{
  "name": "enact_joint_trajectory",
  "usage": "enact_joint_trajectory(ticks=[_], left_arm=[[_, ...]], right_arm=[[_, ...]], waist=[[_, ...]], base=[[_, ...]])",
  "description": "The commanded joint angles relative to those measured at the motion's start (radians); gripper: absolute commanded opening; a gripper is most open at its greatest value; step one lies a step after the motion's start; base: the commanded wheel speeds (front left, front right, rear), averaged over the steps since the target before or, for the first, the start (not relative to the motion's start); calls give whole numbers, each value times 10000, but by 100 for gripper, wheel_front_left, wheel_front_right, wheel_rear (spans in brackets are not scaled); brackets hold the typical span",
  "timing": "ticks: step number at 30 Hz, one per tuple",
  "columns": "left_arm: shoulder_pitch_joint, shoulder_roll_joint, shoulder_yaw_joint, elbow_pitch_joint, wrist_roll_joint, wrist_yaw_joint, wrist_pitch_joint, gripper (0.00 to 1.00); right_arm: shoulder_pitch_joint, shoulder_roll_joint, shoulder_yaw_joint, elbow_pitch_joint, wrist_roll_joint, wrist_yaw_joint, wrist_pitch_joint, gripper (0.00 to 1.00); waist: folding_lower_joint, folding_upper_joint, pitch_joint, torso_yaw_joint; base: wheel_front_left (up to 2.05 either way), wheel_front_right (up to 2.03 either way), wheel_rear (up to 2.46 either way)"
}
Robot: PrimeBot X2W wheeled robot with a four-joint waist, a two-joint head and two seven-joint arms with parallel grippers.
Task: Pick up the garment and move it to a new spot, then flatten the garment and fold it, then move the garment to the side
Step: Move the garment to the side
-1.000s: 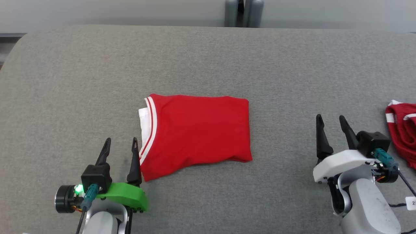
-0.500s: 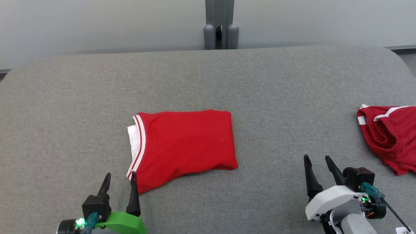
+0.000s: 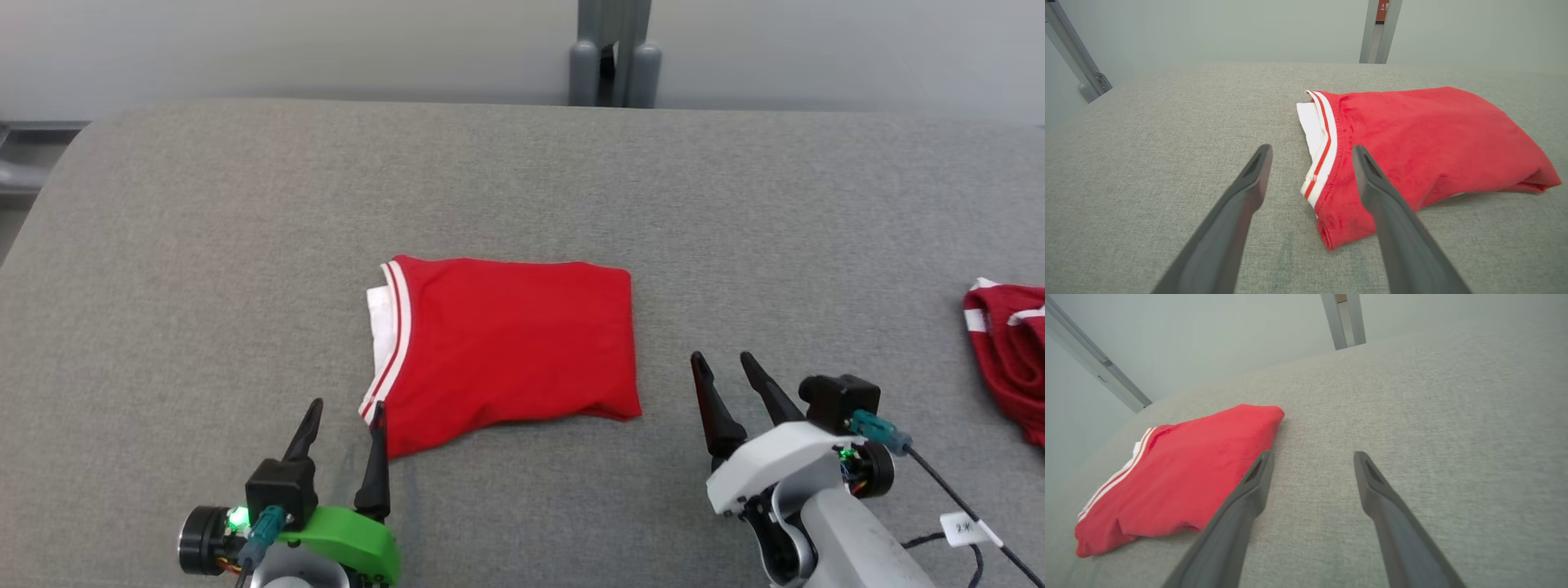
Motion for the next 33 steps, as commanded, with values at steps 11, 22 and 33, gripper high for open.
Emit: enact_joint_trajectory(ticks=[11, 22, 33], left_arm=[[-265, 33, -456, 105, -368, 95, 2, 100], [-181, 35, -185, 24, -208, -62, 2, 100], [-982, 42, -605, 3, -88, -279, 4, 100]], right_arm=[[-1925, -45, 730, 2258, 1444, -3, -26, 100], [-1967, -22, 884, 2073, 1824, -1, 0, 0], [-1425, -37, 662, 583, 1569, -9, -26, 0]], waist=[[0, 0, 1243, 2527], [0, 0, 1145, 1837], [0, 0, 852, -1455]], base=[[0, 0, 0], [0, 0, 0], [0, 0, 0]])
